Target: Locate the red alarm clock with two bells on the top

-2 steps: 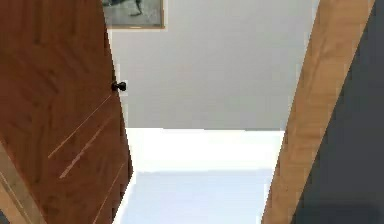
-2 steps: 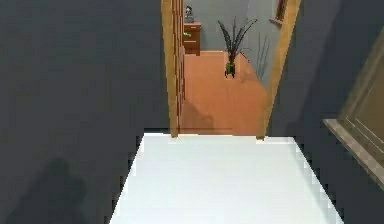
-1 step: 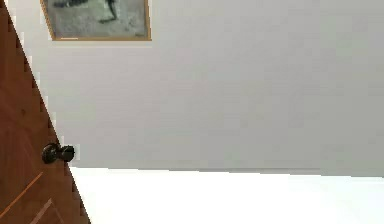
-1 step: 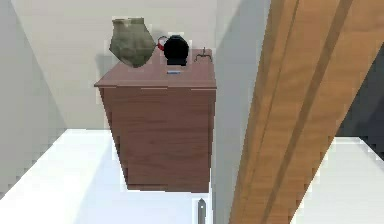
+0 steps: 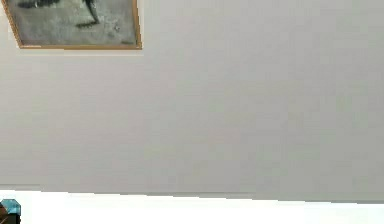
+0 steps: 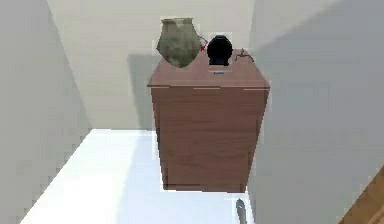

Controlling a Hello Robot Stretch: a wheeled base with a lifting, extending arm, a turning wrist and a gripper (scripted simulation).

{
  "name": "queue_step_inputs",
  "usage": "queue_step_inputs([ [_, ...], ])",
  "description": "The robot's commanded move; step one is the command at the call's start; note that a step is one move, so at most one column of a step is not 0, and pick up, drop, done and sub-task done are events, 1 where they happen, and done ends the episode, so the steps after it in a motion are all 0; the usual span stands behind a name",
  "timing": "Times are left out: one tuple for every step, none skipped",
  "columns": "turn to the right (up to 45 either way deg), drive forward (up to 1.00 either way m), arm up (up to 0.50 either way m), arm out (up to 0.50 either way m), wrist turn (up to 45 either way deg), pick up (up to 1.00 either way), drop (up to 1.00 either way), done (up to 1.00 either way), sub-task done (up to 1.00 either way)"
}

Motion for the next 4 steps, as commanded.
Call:
queue_step_inputs([
  [45.0,0.0,0.0,0.0,0.0,0.0,0.0,0.0,0.0],
  [9.0,0.0,0.0,0.0,0.0,0.0,0.0,0.0,0.0],
  [0.0,0.75,0.0,0.0,0.0,0.0,0.0,0.0,0.0],
  [30.0,0.0,0.0,0.0,0.0,0.0,0.0,0.0,0.0],
])
